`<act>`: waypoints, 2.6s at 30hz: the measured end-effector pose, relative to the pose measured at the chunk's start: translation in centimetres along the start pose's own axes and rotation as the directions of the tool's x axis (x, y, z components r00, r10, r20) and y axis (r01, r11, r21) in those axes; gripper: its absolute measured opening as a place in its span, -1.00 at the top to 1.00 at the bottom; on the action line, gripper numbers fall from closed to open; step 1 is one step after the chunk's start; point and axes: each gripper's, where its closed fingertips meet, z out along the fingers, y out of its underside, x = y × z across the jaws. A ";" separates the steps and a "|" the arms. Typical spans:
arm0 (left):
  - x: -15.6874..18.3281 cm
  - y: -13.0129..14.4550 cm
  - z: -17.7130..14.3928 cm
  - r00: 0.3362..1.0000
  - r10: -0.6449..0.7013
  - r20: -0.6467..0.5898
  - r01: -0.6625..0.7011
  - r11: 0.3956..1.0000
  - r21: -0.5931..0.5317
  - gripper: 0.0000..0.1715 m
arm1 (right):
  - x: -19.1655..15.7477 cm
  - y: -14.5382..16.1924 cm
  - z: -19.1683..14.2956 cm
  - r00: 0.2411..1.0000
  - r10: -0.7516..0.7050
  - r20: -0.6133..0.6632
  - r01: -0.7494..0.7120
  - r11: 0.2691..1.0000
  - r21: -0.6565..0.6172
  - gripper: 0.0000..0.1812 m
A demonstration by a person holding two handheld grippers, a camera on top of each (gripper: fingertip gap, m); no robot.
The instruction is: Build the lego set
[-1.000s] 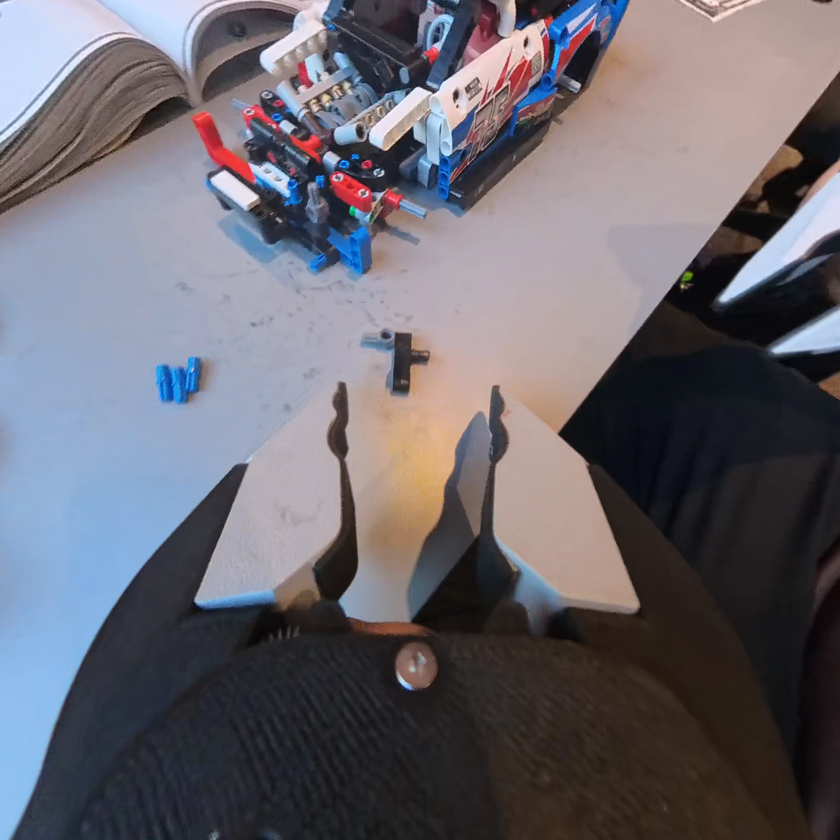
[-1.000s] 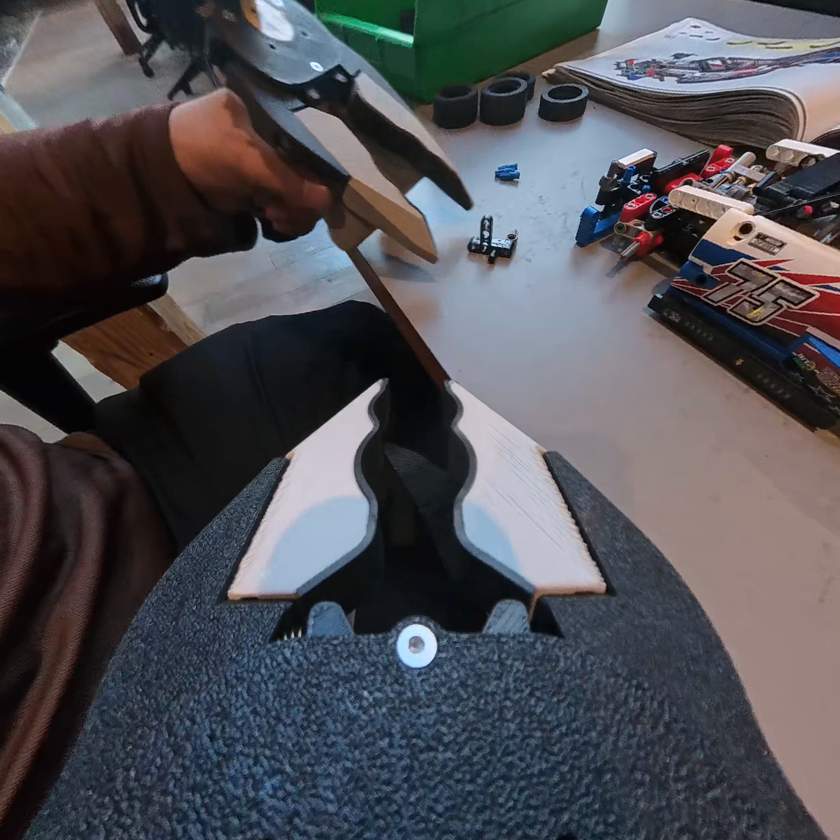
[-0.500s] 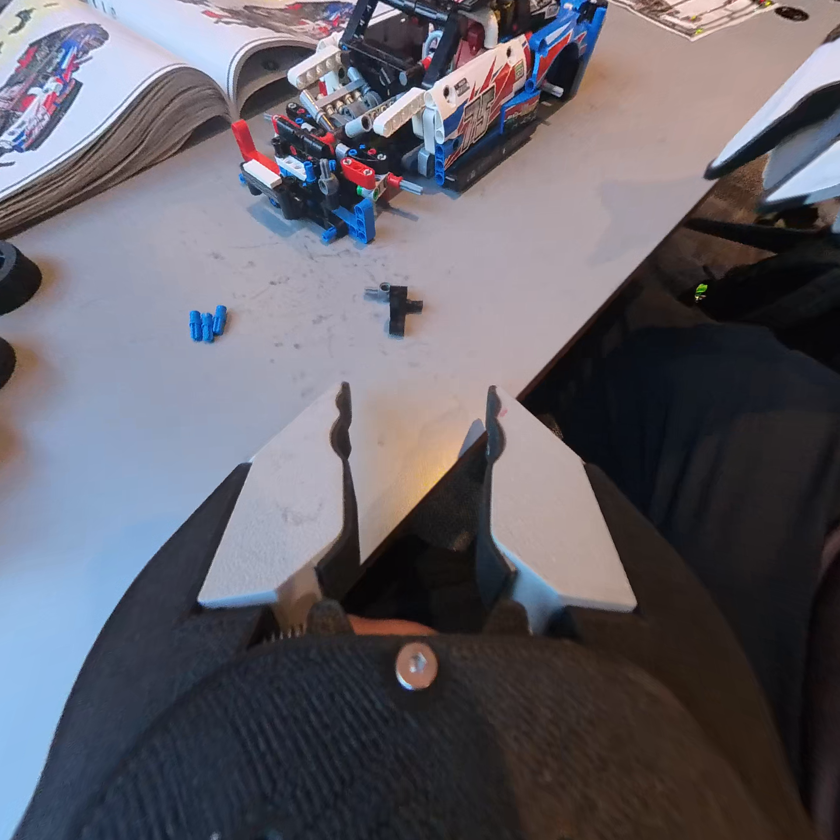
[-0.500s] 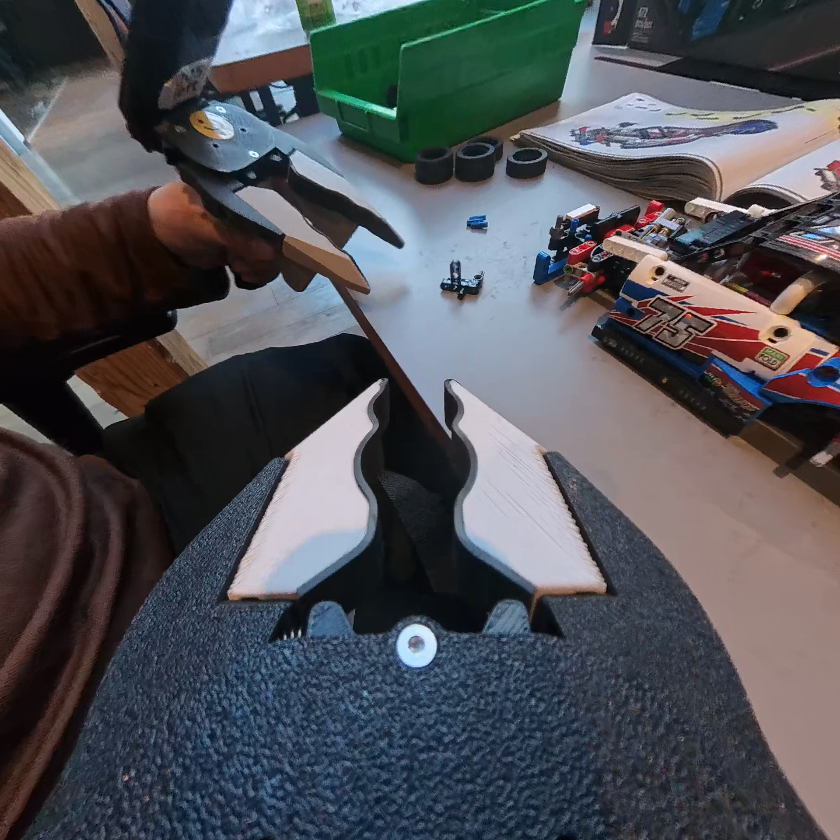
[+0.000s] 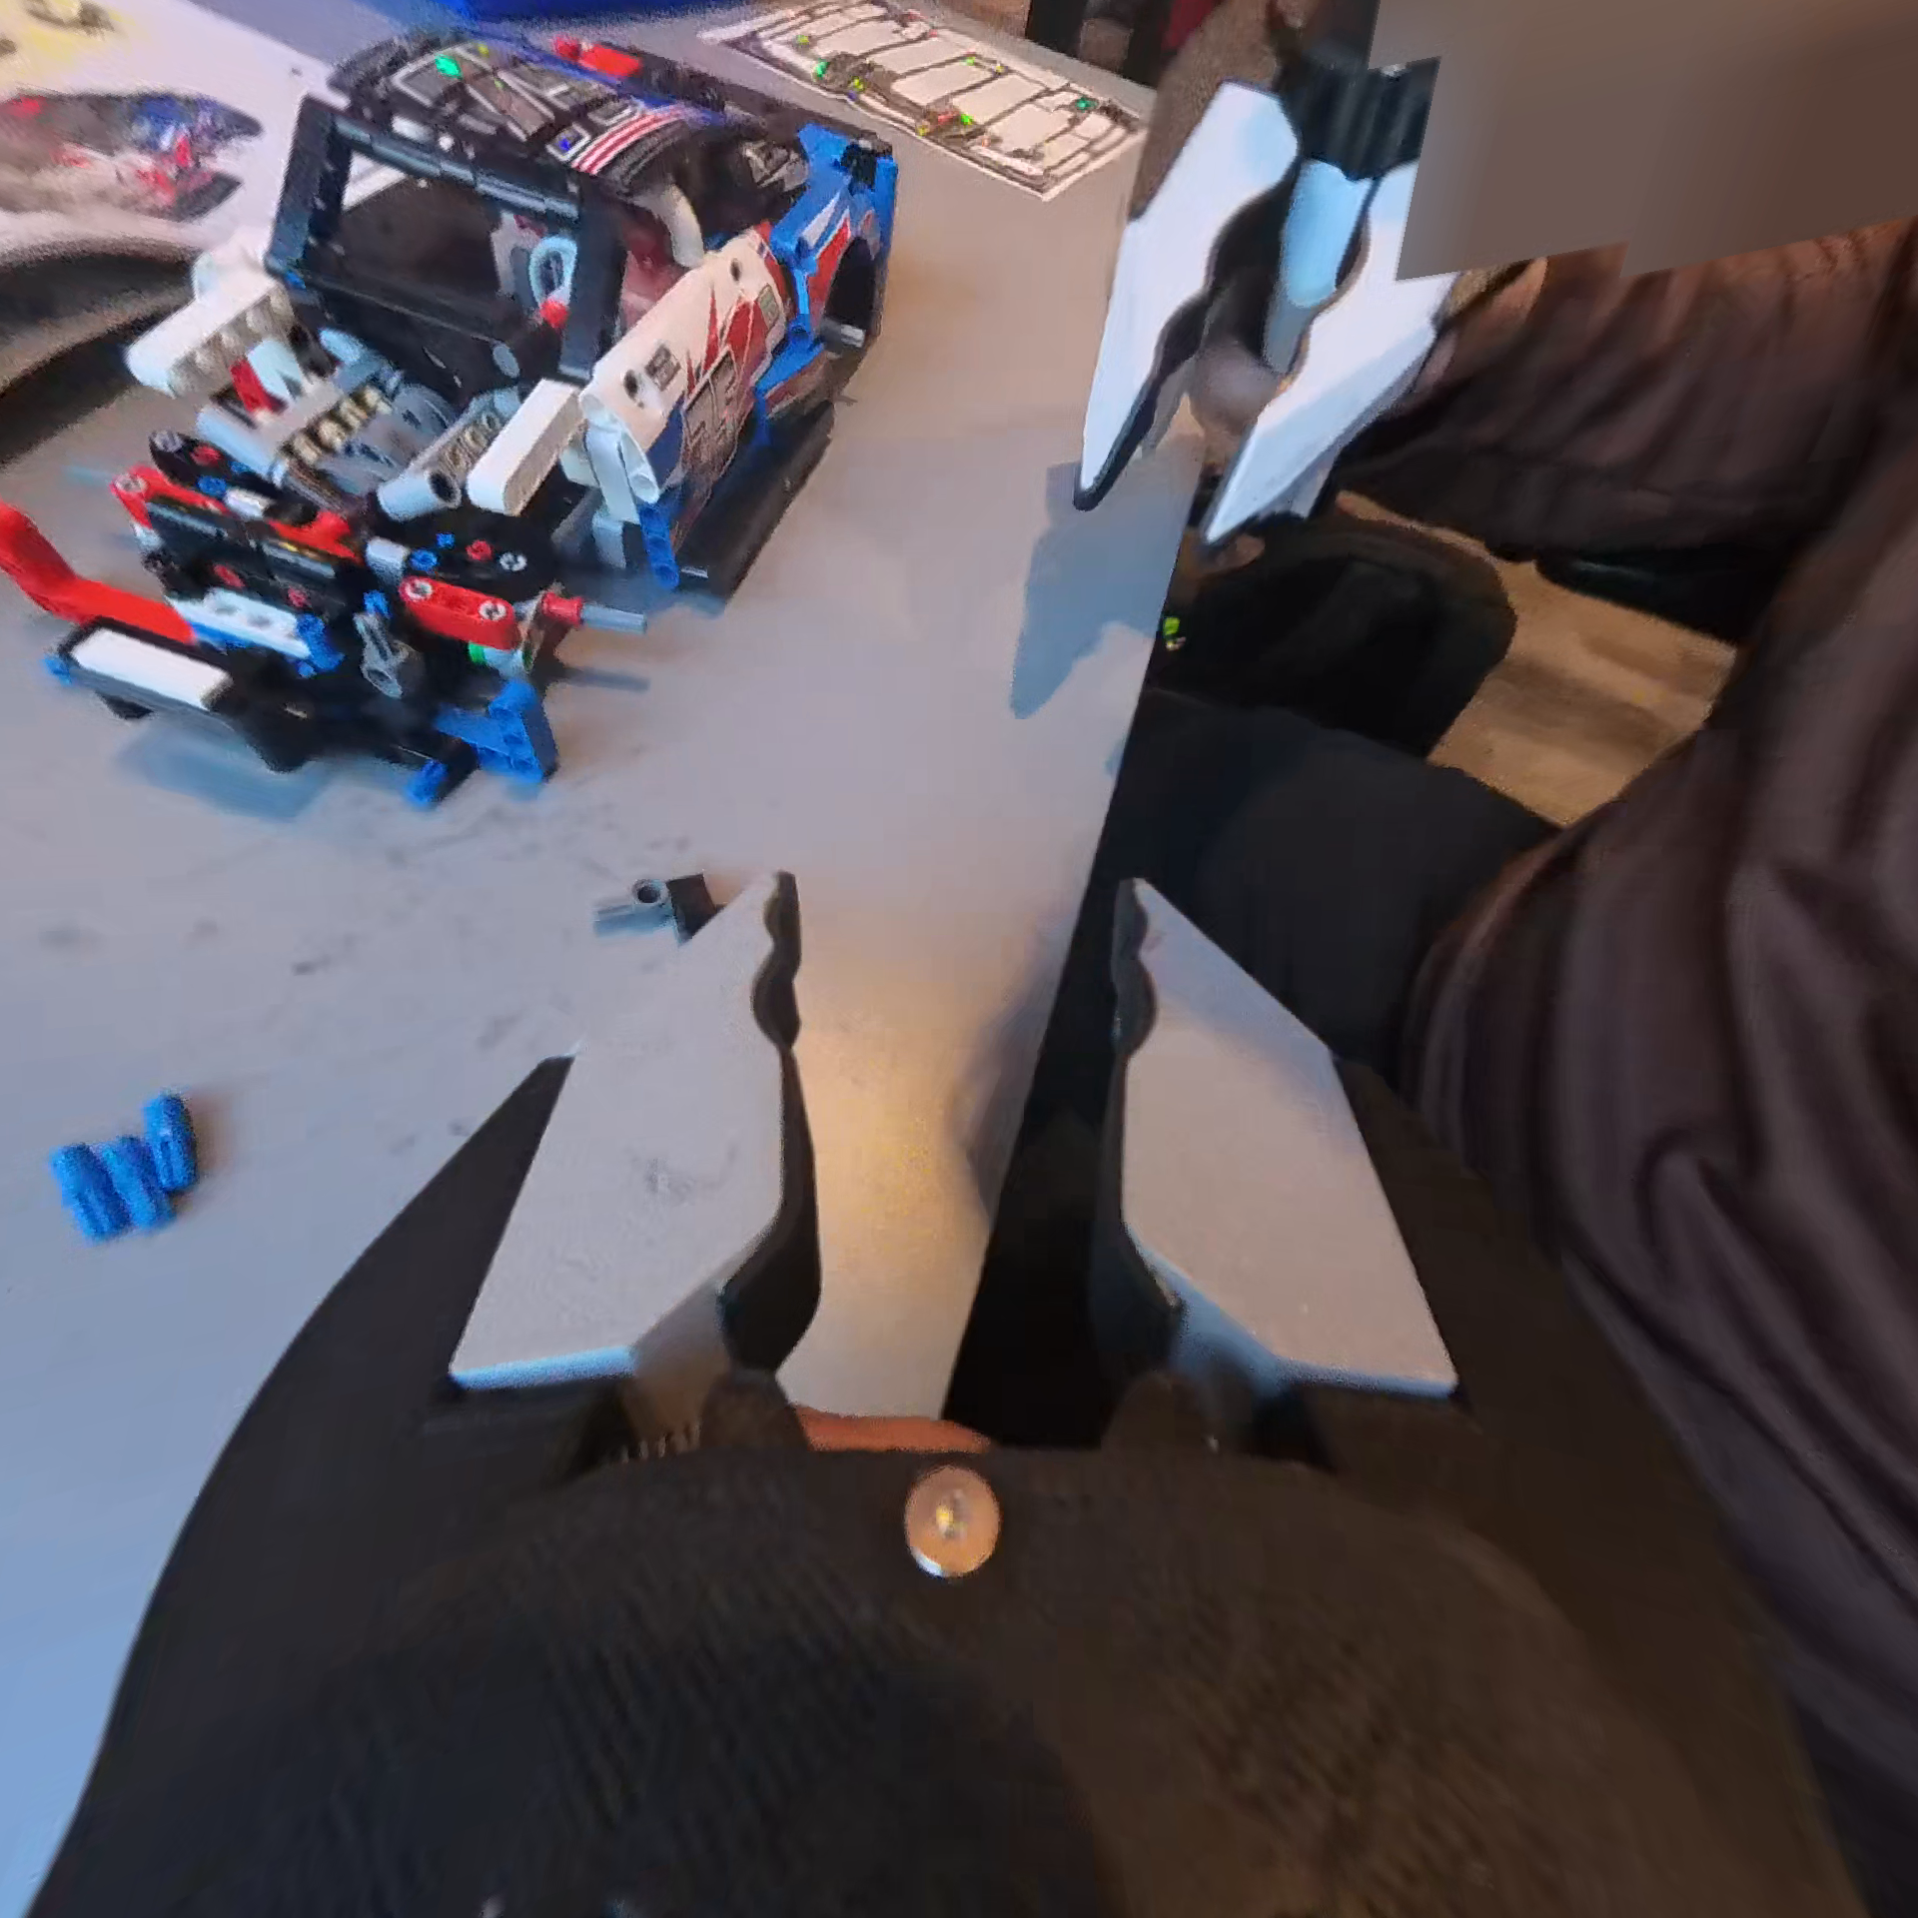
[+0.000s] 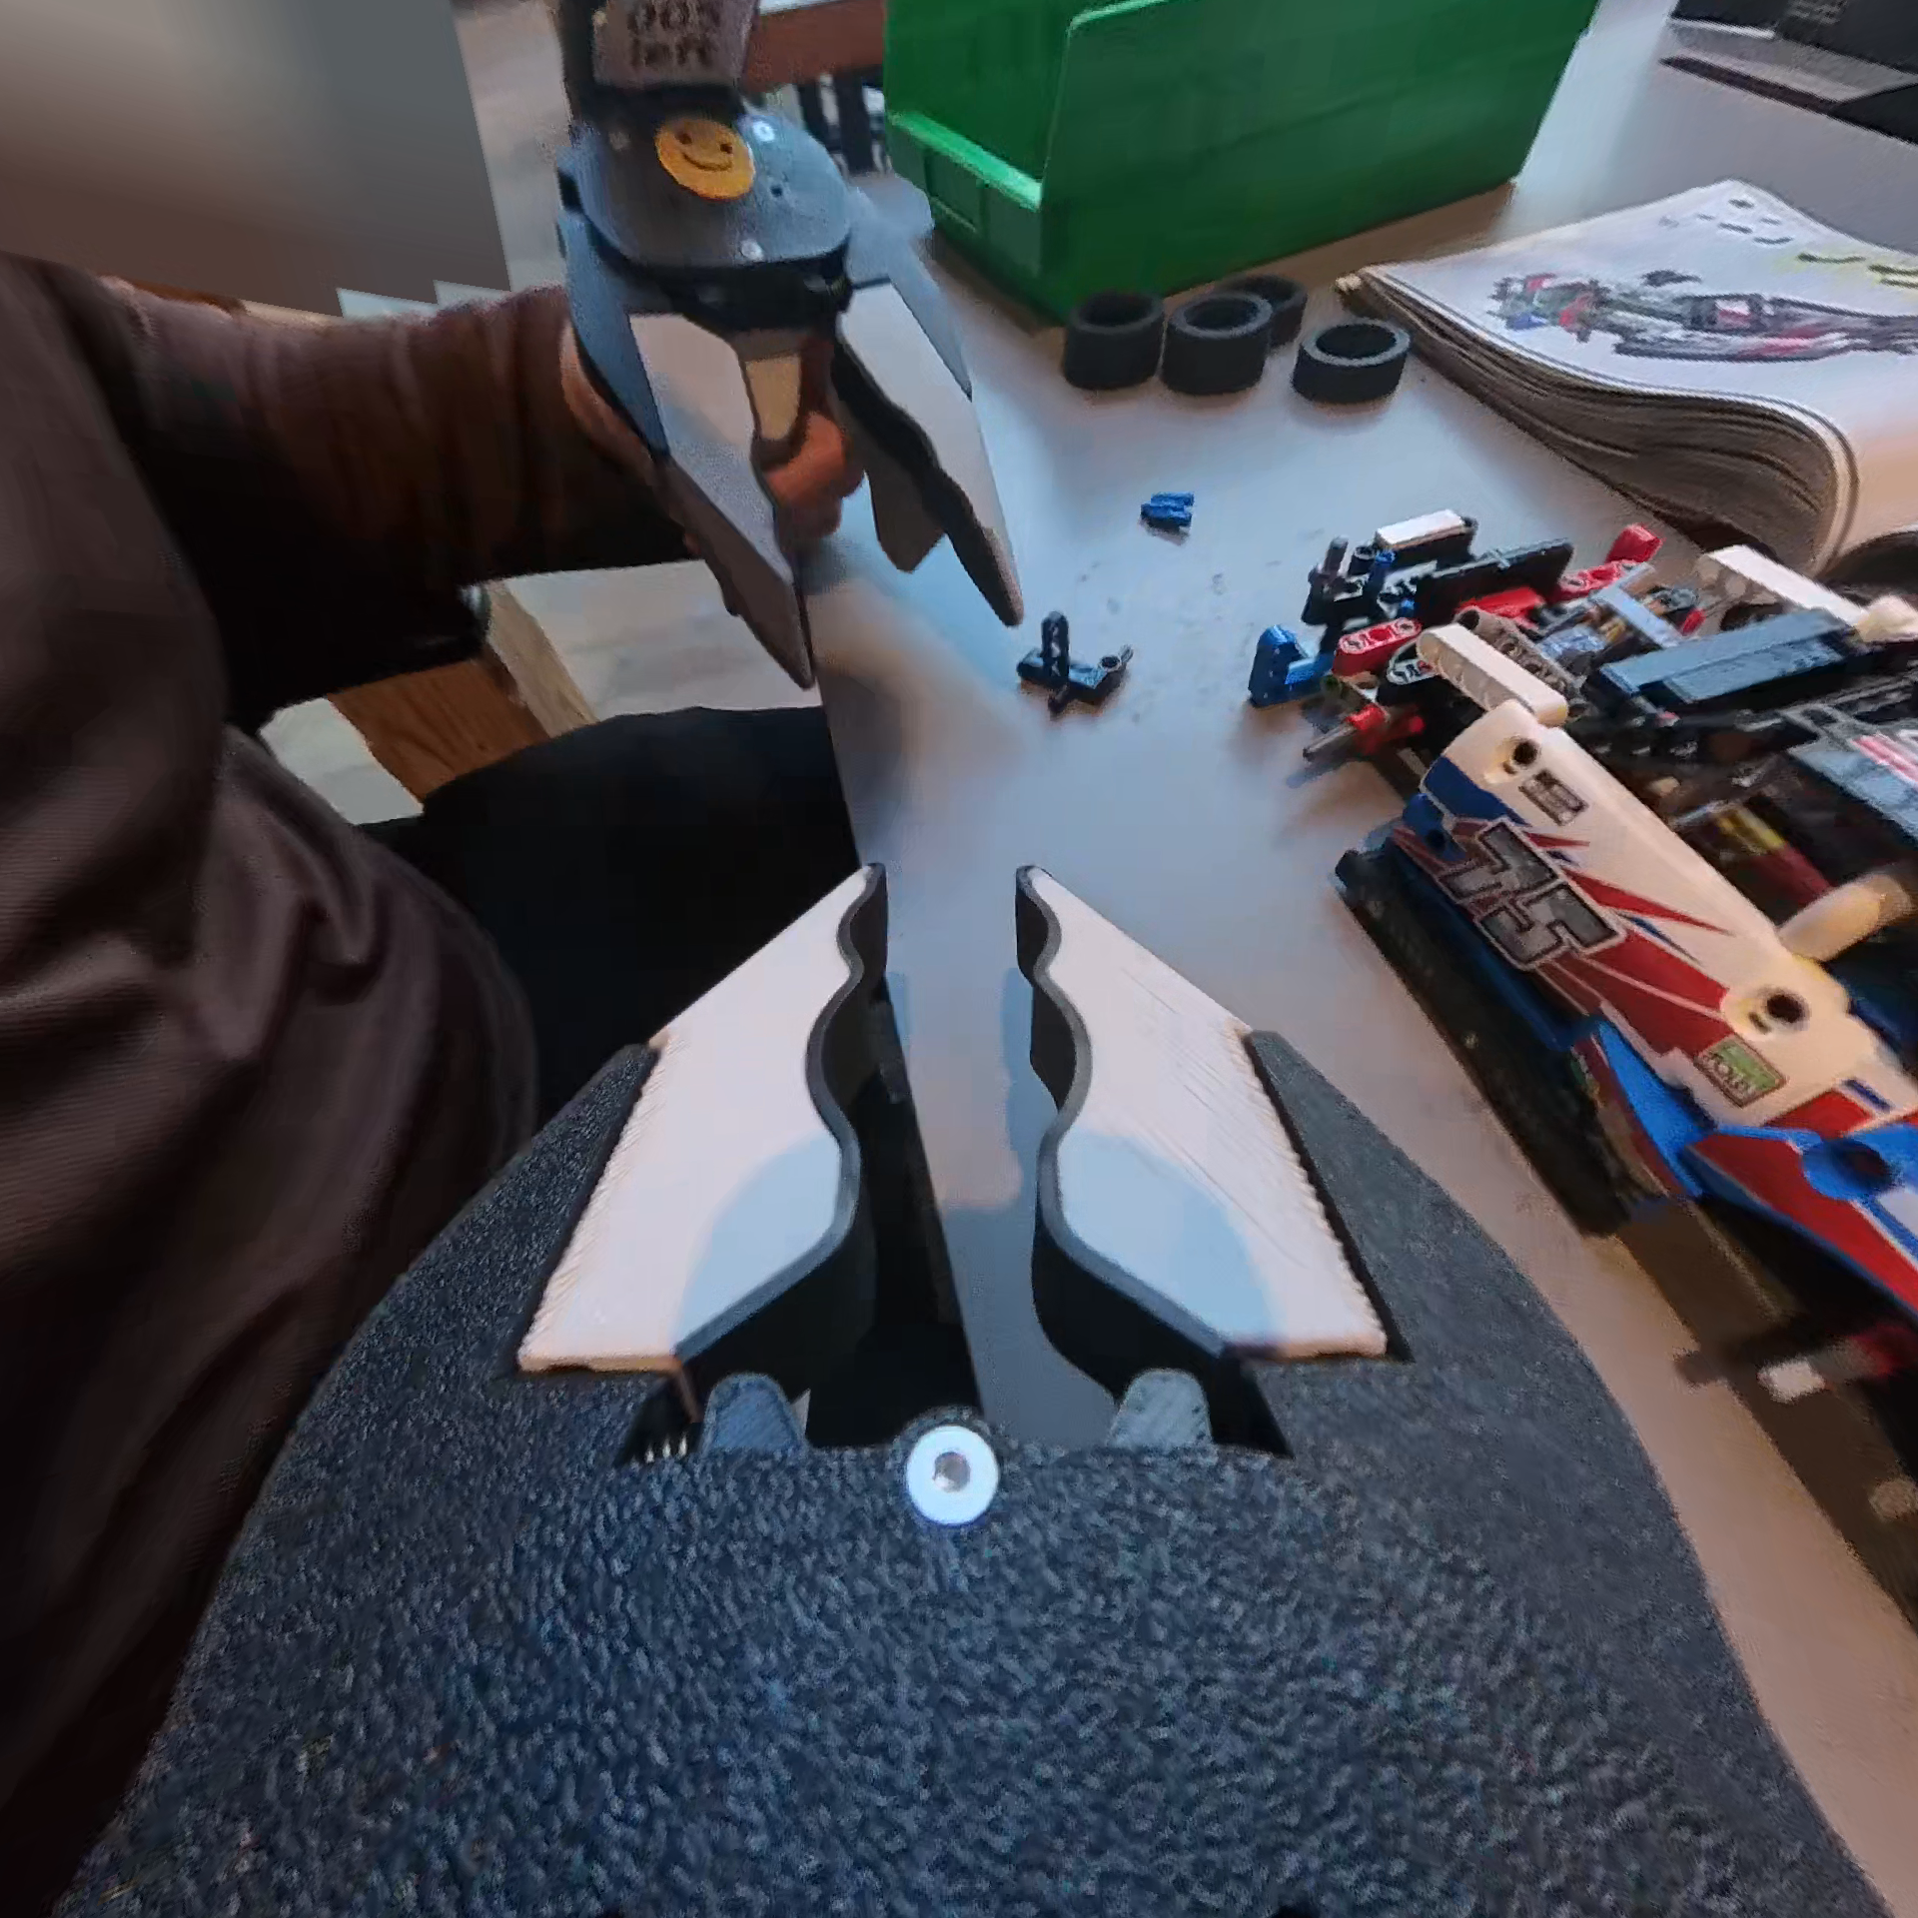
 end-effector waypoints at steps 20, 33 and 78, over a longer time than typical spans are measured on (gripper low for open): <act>-8.4 1.3 -3.5 0.857 -0.283 0.430 0.256 0.959 0.122 0.72 | 2.1 -1.2 6.3 0.967 -0.255 0.013 0.255 0.961 -0.102 0.82; -7.8 2.3 -3.1 0.897 -0.223 0.381 0.232 0.972 0.024 0.70 | 2.2 -0.4 5.3 0.974 -0.221 -0.051 0.213 0.969 -0.122 0.86; -9.7 1.4 -4.0 0.867 -0.242 0.436 0.280 0.960 -0.026 0.76 | 4.9 -0.3 3.3 0.990 -0.133 0.035 0.136 0.988 -0.070 0.93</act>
